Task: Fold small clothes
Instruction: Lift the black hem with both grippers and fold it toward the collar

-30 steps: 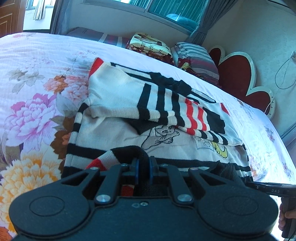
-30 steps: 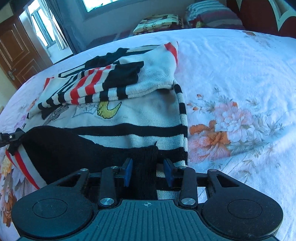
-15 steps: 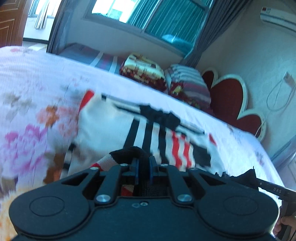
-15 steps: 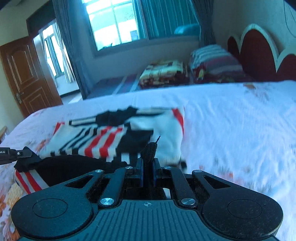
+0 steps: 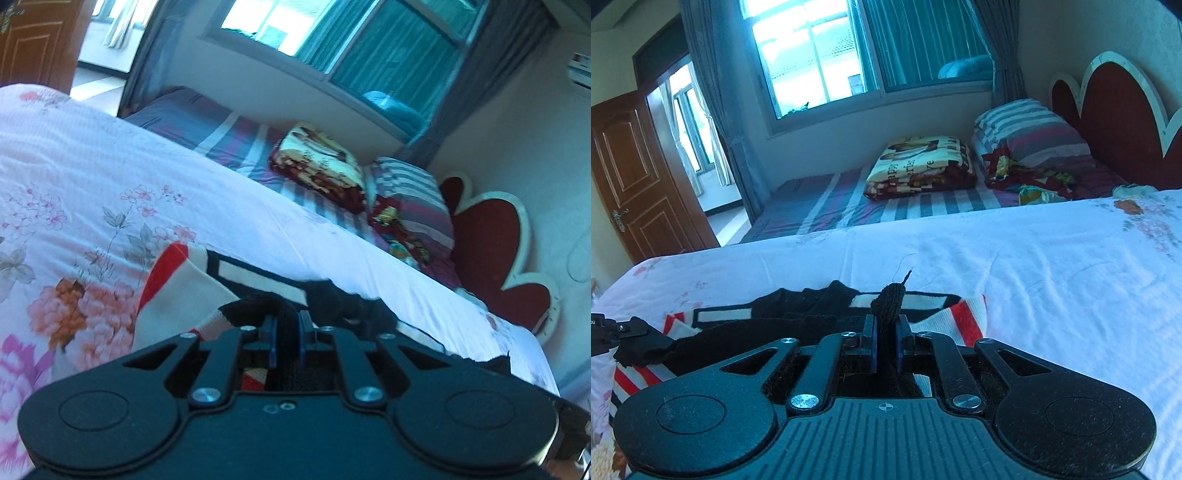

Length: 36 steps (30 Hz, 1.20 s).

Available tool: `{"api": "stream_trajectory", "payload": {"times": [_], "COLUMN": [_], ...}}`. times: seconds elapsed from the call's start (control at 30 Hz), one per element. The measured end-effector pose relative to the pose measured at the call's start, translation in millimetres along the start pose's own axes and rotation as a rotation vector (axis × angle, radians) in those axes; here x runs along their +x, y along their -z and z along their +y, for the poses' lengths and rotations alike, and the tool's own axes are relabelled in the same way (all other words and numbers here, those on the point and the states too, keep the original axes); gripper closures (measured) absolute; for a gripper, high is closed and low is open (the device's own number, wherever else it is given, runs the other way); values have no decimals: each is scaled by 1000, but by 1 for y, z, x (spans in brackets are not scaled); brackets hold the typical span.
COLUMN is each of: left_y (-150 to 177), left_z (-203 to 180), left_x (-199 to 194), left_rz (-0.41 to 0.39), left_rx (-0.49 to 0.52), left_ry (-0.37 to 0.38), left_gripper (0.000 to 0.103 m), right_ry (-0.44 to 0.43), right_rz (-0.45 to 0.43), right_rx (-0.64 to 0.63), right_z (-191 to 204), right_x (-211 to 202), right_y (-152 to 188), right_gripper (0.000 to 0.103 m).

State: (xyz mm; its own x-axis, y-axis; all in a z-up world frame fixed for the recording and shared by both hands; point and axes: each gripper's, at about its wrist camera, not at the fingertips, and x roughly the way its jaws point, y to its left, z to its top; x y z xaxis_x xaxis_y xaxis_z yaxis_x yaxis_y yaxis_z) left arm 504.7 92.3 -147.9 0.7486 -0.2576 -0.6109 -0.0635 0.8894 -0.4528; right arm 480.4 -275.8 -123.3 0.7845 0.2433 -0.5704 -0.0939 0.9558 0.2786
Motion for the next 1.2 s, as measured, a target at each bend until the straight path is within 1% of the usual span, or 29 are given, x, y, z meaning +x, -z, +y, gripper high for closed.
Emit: {"api": "stream_trajectory", "payload": {"times": [0.07, 0.1, 0.17, 0.23, 0.3, 0.47, 0.5, 0.53, 0.57, 0.6, 0.63, 0.67, 0.7, 0.73, 0.8, 0.87, 1.0, 1.07, 1.1, 1.13, 1.17, 1.2], "left_y": [-7, -9, -12, -14, -17, -25, -25, -24, -25, -26, -28, -32, -36, -39, -41, -38, -25, -15, -11, -8, -5, -4], "left_z": [1, 2, 5, 9, 10, 13, 15, 15, 18, 19, 22, 25, 29, 33, 35, 32, 21, 15, 13, 11, 9, 8], "left_x": [18, 27, 42, 54, 63, 70, 70, 70, 68, 62, 54, 47, 43, 40, 37, 39, 54, 66, 71, 75, 76, 77], "left_rz": [24, 52, 84, 114, 134, 200, 217, 235, 238, 207, 160, 127, 124, 121, 106, 121, 177, 209, 226, 237, 232, 223], "left_rx": [6, 5, 0, -7, -3, 10, 25, 41, 52, 66, 77, 83, 79, 77, 125, 190, 284, 337, 358, 374, 388, 397], "left_ry": [-29, -40, -72, -78, -85, -61, -50, -38, -44, -64, -91, -97, -86, -78, -89, -101, -71, -77, -79, -80, -85, -87], "left_gripper": [93, 93, 89, 86, 86, 78, 70, 52, 38, 10, 1, 1, 1, 6, 14, 14, 17, 22, 29, 31, 32, 38], "right_ry": [9, 15, 26, 39, 51, 69, 73, 75, 80, 71, 53, 43, 40, 29, 13, 22, 23, 21, 22, 22, 22, 24], "right_rz": [16, 25, 45, 65, 80, 108, 114, 121, 125, 133, 137, 137, 135, 137, 149, 149, 173, 184, 186, 188, 190, 191], "right_rx": [2, 7, 25, 36, 27, 51, 59, 62, 67, 78, 97, 108, 108, 103, 85, 78, 99, 100, 97, 92, 88, 88], "right_z": [-3, -5, -12, -18, -22, -31, -33, -36, -38, -39, -42, -44, -43, -42, -39, -37, -41, -41, -41, -40, -40, -41], "right_x": [22, 32, 49, 64, 74, 90, 92, 93, 94, 91, 90, 89, 87, 86, 84, 83, 86, 87, 86, 86, 86, 85], "right_y": [-3, -4, -6, -7, -8, -7, -6, -6, -6, -5, -6, -7, -8, -8, -9, -7, -4, -2, -1, 0, 0, 0], "right_gripper": [94, 94, 94, 94, 94, 94, 94, 94, 94, 94, 94, 94, 94, 94, 94, 94, 94, 94, 94, 93, 82, 59]}}
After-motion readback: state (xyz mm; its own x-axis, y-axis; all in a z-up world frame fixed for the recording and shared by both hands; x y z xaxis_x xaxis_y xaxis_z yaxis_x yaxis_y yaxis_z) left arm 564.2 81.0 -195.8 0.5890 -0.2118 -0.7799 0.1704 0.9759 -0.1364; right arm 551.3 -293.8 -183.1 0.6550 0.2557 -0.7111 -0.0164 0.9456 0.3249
